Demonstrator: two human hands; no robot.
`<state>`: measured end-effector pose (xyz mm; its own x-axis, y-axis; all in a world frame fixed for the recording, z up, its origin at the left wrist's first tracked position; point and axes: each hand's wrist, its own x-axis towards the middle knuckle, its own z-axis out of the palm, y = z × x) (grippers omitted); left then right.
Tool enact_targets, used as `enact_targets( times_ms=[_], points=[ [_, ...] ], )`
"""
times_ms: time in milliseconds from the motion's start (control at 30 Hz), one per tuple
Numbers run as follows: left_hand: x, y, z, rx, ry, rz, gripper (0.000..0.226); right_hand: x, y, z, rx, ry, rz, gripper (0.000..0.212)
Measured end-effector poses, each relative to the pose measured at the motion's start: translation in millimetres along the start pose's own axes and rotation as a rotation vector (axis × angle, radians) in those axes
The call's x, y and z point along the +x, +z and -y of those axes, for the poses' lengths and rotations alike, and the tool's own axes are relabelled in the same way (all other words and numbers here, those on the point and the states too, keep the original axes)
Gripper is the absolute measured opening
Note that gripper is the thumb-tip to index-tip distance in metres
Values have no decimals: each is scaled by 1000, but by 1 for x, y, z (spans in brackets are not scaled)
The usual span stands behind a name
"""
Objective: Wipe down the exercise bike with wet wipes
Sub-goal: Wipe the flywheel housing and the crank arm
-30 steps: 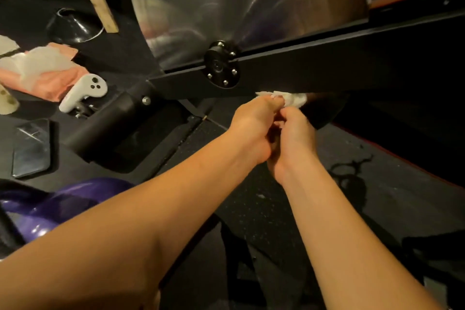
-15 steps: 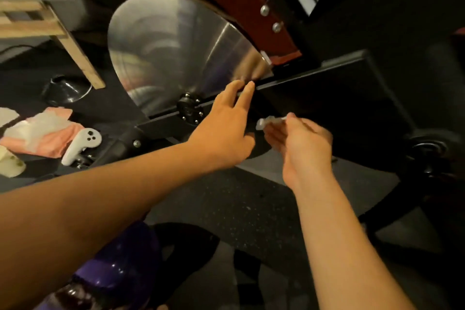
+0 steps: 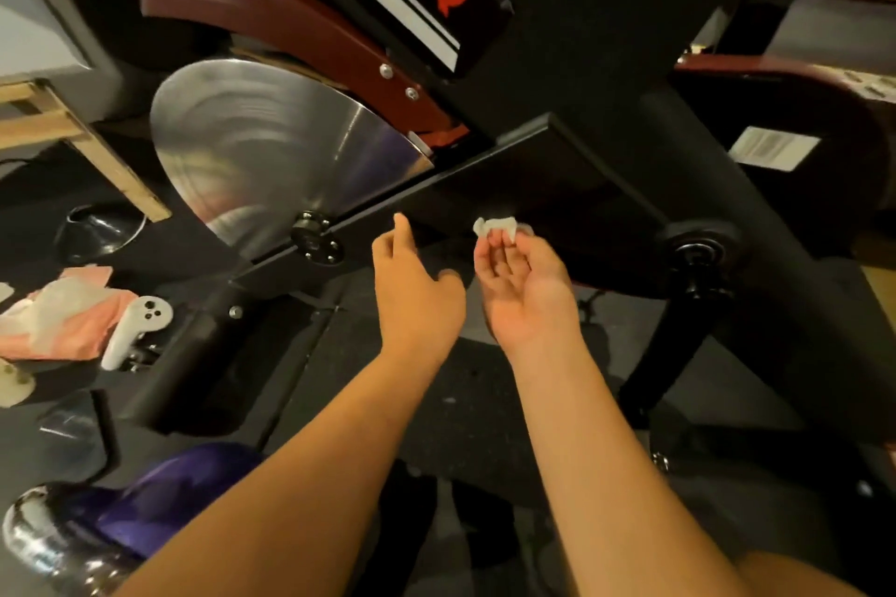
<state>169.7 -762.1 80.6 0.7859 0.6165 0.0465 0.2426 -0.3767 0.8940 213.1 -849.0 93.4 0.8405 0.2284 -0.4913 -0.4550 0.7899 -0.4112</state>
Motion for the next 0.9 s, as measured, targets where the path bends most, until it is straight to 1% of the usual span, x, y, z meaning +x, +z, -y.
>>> enact_targets(
  times_ms=[67,133,167,233,267,333,433,533,600,633,700,767,867,900],
  points=[
    [-9,7,-3,-35,-17,24,64,-6,-2,13,113,-59,19,16],
    [-18,12,-8,-8,68,93,52,-9,-6,23,186,-148,11,12],
    [-21,13,-12,-2,135,124,48,-10,-6,24,188,-190,-4,10],
    [-23,15,-26,-36,229,183,39,-11,0,21,145,-233,-57,22],
    [-22,16,-32,-59,245,208,32,-12,4,17,129,-236,-92,24],
    [-14,15,-41,-96,215,254,19,-15,11,12,112,-234,-142,22],
    [-8,24,-50,-82,207,358,17,-9,-2,22,182,-235,-212,21],
    [-19,50,-64,-50,302,462,24,-2,-23,39,262,-262,-192,20],
    [-22,62,-68,1,369,468,23,-1,-30,42,275,-250,-185,18],
    [-20,62,-69,-5,362,470,22,0,-30,41,276,-269,-202,16],
    [-13,55,-63,-63,295,490,22,3,-25,36,243,-364,-268,9],
    [-7,41,-56,-82,263,455,23,5,-16,25,159,-429,-287,11],
    [2,26,-47,-91,249,392,17,0,1,3,45,-360,-288,13],
    [2,24,-47,-75,252,384,16,-2,4,0,41,-339,-291,13]
  ],
)
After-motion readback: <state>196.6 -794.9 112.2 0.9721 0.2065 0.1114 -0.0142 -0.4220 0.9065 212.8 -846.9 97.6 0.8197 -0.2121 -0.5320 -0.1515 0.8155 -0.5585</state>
